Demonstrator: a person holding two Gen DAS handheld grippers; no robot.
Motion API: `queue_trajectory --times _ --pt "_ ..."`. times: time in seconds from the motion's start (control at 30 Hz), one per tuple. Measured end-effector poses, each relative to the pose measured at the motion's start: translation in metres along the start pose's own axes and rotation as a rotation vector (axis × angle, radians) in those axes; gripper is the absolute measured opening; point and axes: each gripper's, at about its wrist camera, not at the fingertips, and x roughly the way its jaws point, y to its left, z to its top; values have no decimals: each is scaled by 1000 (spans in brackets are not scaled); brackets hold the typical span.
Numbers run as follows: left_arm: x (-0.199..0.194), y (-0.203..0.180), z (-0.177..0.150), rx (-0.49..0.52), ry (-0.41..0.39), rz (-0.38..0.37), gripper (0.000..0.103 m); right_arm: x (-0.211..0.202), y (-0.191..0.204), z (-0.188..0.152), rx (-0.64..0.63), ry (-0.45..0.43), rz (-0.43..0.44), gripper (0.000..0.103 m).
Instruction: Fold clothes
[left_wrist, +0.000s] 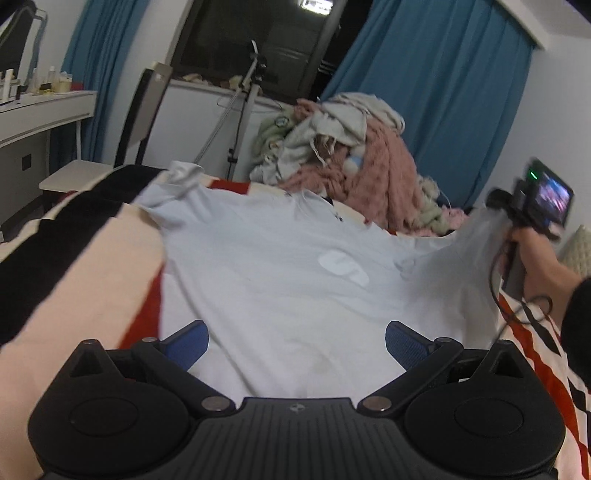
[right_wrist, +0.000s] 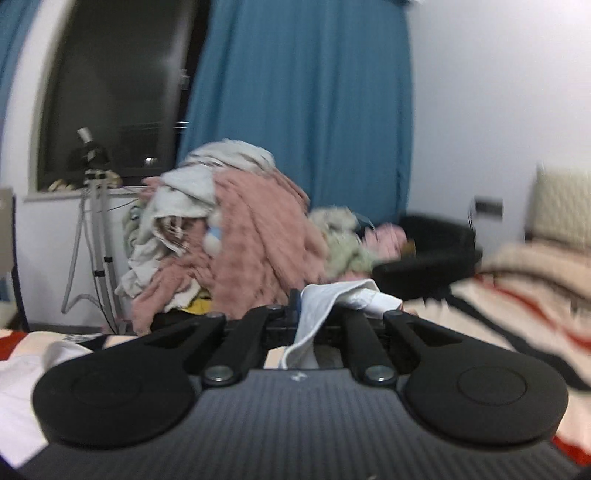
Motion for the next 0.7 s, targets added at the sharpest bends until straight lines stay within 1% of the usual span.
queue_trajectory --times 0.1,0.17,0.27,0.37,0.43,0.53,0.57,0.6,0.63,0.67,0.7 --pt "-5 20 0 -23 -10 11 103 -2 62 9 -97 -6 7 5" --pt "-4 34 1 -50 -2 22 103 1 104 8 -139 4 17 5" --pt "-8 53 2 -99 -25 26 103 9 167 -7 -176 32 52 5" --pt "-10 65 1 -114 -57 63 103 17 224 -35 -277 51 113 6" --pt "-4 69 1 -117 -53 96 103 21 253 -52 -326 70 146 6" --pt "7 66 -1 -107 -19 106 103 28 269 -73 -298 137 229 6" --pt "9 65 -1 -98 -18 112 103 28 269 -78 -278 163 259 17" --pt "11 64 -1 -89 -17 117 103 28 269 -81 -263 176 278 39" --pt "12 62 -1 -77 -23 123 103 25 268 -83 -246 176 297 53" --pt "11 59 0 -62 -32 124 103 20 265 -83 -223 171 316 79" --pt "11 56 -1 -47 -37 121 103 14 260 -82 -197 164 329 86"
